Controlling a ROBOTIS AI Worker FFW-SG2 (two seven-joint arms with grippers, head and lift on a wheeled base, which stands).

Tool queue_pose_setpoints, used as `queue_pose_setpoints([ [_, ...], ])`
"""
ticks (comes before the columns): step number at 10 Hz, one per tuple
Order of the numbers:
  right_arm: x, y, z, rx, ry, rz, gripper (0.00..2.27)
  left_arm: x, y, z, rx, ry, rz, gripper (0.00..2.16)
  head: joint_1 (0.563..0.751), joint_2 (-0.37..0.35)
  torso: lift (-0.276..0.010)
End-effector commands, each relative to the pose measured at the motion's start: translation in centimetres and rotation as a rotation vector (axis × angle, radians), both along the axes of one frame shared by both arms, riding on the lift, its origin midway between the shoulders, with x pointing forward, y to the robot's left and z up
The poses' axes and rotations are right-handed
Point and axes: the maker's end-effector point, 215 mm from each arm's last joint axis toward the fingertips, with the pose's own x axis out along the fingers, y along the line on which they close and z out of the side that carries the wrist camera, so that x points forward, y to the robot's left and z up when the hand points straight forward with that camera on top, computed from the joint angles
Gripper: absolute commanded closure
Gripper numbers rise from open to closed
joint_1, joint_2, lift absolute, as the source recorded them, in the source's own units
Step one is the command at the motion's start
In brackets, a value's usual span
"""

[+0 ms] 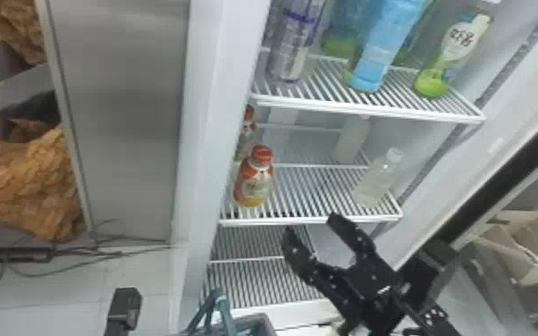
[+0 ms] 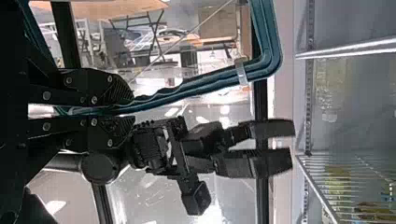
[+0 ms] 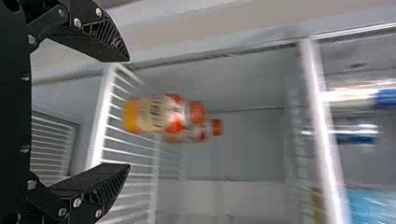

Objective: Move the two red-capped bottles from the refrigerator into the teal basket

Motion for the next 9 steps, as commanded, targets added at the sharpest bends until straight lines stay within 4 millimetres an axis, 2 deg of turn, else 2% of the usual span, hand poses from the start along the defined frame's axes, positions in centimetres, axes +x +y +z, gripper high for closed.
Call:
queue_pose_setpoints([
  [1,0.2,-0.9,1.8,0.003,-0.098,-0.035,0.24,-0.1,-0.1,0.0,-0.001,0.001,-0.002,1.08,0.695,-0.35,-0.228],
  [4,0.3,-3.8,4.3,0.02,-0.229,-0.174,0.24,-0.5,-0.4,0.1,-0.006,0.006,-0.011,1.08,0.695,-0.35,-0.228],
  [7,-0.3,-6.5,4.2,0.019,-0.261,-0.296,0.23,-0.6,-0.7,0.3,-0.016,0.006,-0.008,1.08,0.695,-0.35,-0.228],
  [9,-0.2,-6.8,3.6,0.021,-0.261,-0.303,0.23,-0.5,-0.8,0.4,-0.021,0.006,-0.001,1.08,0.695,-0.35,-0.228],
])
